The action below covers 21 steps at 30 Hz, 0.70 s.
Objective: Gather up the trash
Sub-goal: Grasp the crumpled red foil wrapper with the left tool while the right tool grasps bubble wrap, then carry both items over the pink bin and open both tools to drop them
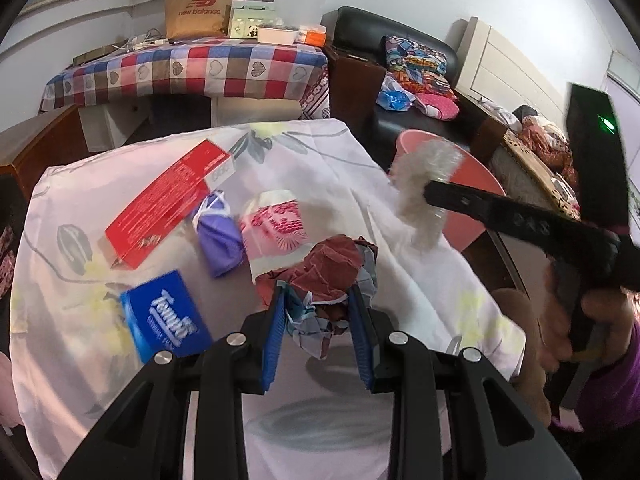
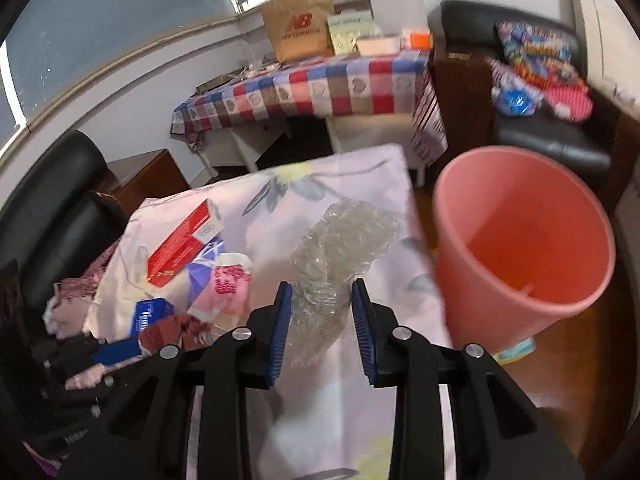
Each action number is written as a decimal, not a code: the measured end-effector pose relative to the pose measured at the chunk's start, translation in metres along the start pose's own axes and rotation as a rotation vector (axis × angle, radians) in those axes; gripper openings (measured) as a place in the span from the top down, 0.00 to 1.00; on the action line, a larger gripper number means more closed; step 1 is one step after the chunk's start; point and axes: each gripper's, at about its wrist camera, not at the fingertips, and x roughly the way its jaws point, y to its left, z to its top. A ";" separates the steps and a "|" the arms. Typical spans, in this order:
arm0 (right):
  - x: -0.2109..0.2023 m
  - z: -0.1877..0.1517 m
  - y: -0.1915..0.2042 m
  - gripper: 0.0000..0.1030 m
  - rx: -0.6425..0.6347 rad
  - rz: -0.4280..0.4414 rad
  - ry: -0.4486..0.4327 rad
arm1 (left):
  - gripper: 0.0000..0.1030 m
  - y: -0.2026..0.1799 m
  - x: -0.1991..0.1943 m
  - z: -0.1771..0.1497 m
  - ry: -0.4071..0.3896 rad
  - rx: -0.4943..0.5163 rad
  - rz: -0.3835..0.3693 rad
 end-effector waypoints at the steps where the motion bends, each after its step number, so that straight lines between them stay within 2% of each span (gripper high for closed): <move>1: -0.004 0.002 -0.003 0.70 -0.006 -0.014 -0.013 | 0.71 -0.001 0.001 0.005 0.000 -0.004 0.001; 7: -0.022 0.010 -0.031 0.70 0.024 -0.066 -0.065 | 0.71 -0.021 0.014 0.044 -0.015 -0.022 -0.016; 15: -0.036 0.013 -0.076 0.70 0.080 -0.154 -0.109 | 0.71 -0.072 0.038 0.093 -0.047 0.033 -0.063; 21: -0.041 0.019 -0.111 0.69 0.105 -0.219 -0.137 | 0.71 -0.108 0.064 0.119 -0.038 0.061 -0.084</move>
